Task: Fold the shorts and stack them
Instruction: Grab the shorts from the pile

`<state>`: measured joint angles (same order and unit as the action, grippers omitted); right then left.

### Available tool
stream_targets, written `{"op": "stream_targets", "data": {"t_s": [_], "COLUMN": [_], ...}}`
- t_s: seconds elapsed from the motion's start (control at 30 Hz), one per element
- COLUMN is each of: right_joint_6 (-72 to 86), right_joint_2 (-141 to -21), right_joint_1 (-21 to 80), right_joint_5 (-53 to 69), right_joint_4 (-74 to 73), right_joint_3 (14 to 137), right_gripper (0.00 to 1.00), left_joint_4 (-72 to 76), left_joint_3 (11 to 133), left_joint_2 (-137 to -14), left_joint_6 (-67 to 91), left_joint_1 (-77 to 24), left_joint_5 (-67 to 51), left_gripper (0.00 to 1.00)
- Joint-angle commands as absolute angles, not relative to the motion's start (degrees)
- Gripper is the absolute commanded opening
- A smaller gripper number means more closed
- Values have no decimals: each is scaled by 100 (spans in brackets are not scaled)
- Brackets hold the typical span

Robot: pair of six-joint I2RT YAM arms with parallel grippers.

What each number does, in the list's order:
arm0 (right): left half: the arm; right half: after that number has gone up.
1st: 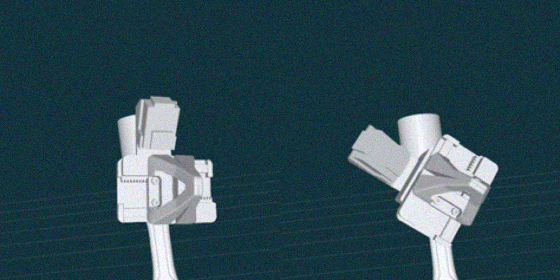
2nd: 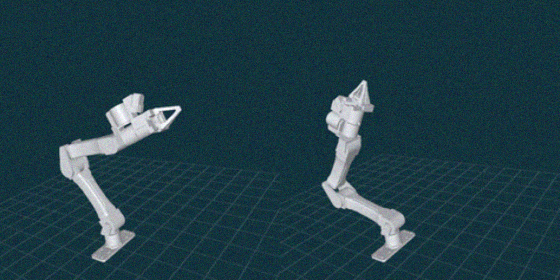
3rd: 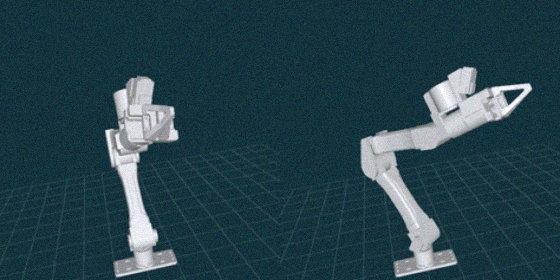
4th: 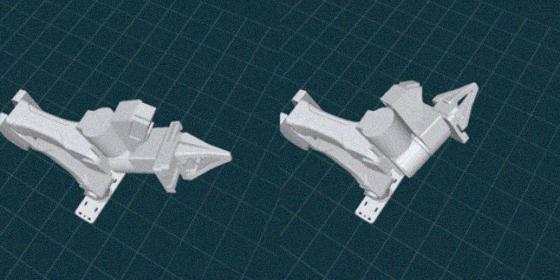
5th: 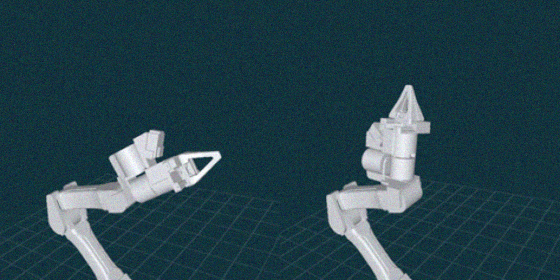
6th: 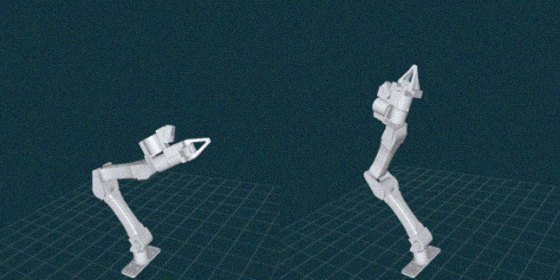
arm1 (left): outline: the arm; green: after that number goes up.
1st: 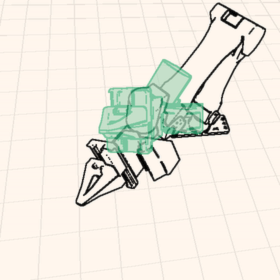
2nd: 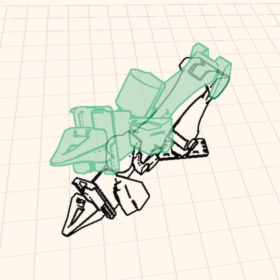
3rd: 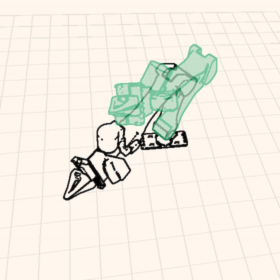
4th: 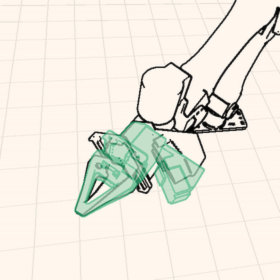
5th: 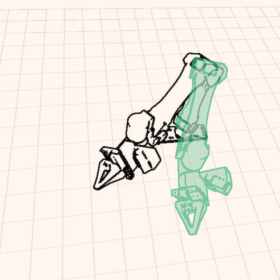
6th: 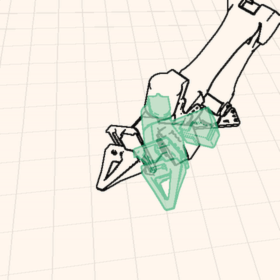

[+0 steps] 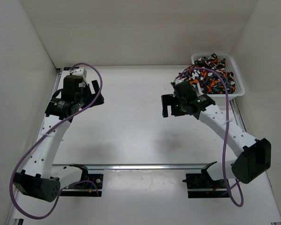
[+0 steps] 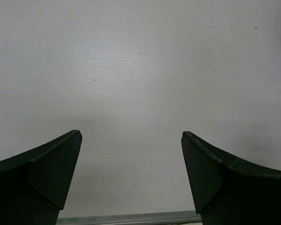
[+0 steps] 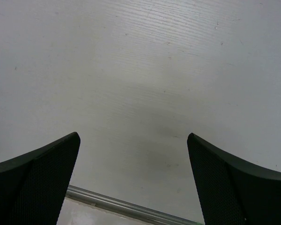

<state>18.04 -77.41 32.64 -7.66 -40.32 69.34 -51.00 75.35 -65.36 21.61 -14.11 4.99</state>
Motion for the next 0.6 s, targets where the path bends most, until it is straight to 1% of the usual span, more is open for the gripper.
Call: {"op": "stream_targets", "data": {"t_s": [0.0, 0.13, 0.23, 0.3, 0.33, 0.37, 0.47, 0.57], "right_joint_6": [1968, 2144, 2223, 2276, 2276, 2276, 2276, 2451], "right_joint_2": [-7743, -7866, -8216, -8428, -8655, -8779, -9306, -9895], "right_joint_1": [3209, 2936, 2280, 1892, 1498, 1303, 687, 212], "right_joint_5": [-1028, -1344, -1669, -1758, -1758, -1671, -1521, -1521], "right_joint_4": [-4017, -4148, -4506, -4701, -4754, -4816, -4816, -4816], "right_joint_3": [7084, 7259, 7715, 8223, 8383, 8550, 9279, 10017], "right_gripper": [100, 100, 100, 100, 97, 97, 97, 100], "left_joint_4": [-5106, -5106, -5106, -5106, -5106, -5106, -5159, -5159], "left_joint_3": [7506, 7506, 7558, 7559, 7611, 7611, 7611, 7672], "left_joint_2": [-6434, -6434, -6486, -6548, -6548, -6548, -6486, -6486], "left_joint_6": [2101, 2101, 2101, 2101, 2101, 2101, 2101, 2039], "left_joint_1": [-1450, -1450, -1450, -1450, -1450, -1450, -1503, -1503], "left_joint_5": [404, 457, 300, -68, -149, -149, -80, 0], "left_gripper": [99, 99, 99, 99, 99, 99, 99, 99]}}
